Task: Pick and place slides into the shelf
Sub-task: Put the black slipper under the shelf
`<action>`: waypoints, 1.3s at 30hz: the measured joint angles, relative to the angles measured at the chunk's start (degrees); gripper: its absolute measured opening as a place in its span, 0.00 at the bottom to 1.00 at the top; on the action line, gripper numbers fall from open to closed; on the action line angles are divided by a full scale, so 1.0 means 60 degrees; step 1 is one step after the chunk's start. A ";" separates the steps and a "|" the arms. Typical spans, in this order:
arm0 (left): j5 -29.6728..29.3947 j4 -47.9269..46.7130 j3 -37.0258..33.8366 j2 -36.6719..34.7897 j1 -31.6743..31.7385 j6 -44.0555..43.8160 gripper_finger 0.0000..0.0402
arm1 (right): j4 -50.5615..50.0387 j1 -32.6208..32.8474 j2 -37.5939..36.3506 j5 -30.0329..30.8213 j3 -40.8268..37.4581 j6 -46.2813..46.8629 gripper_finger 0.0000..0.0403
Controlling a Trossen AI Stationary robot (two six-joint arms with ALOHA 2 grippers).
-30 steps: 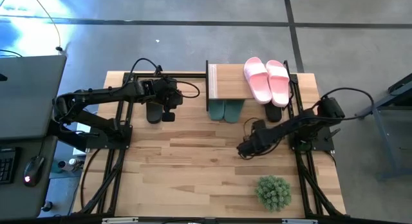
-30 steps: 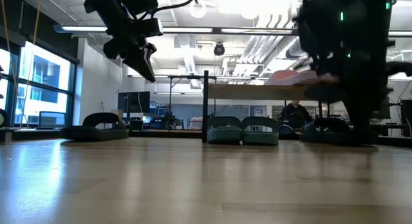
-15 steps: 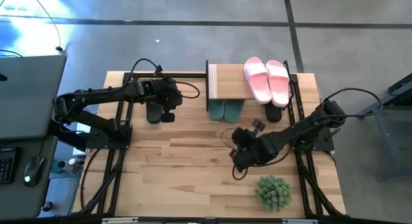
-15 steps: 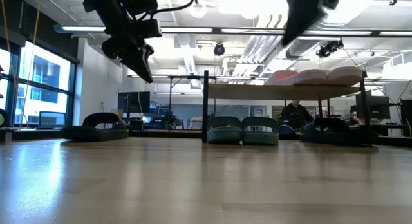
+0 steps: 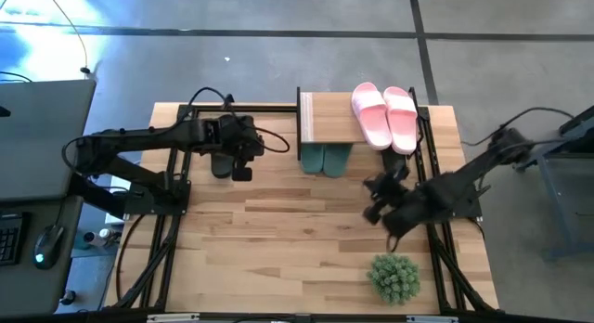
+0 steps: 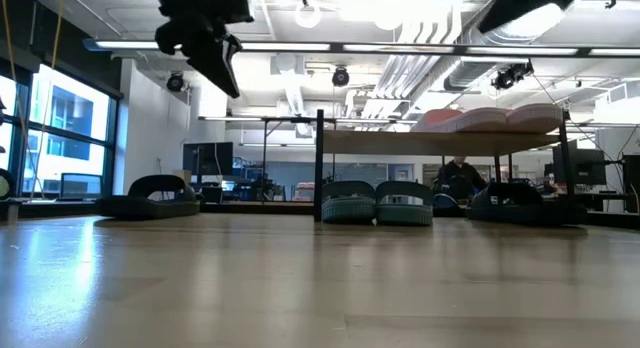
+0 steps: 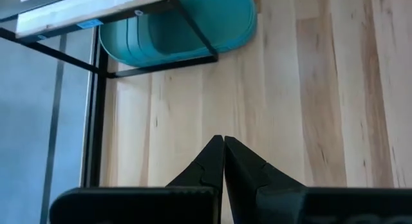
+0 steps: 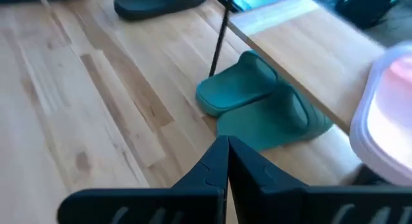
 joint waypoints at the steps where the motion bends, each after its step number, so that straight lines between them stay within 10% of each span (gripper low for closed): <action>1: 0.0000 -0.0019 0.0003 -0.0034 0.0013 -0.0004 0.01 | 0.0240 -0.0075 -0.0558 -0.0097 -0.0449 -0.0061 0.00; 11: 0.0167 -0.0815 0.0011 -0.0504 0.0878 -0.0557 0.01 | 0.2949 -0.1554 -0.4761 -0.1215 -0.3308 -0.2750 0.00; 22: -0.2097 -0.1403 -0.0007 -0.0305 0.2504 -0.0639 0.03 | 0.3134 -0.1778 -0.5571 -0.1606 -0.4032 -0.3232 0.00; 39: -0.3021 -0.2382 -0.0004 0.2004 0.2524 -0.0798 0.59 | 0.3179 -0.1778 -0.5568 -0.1552 -0.4030 -0.3861 0.00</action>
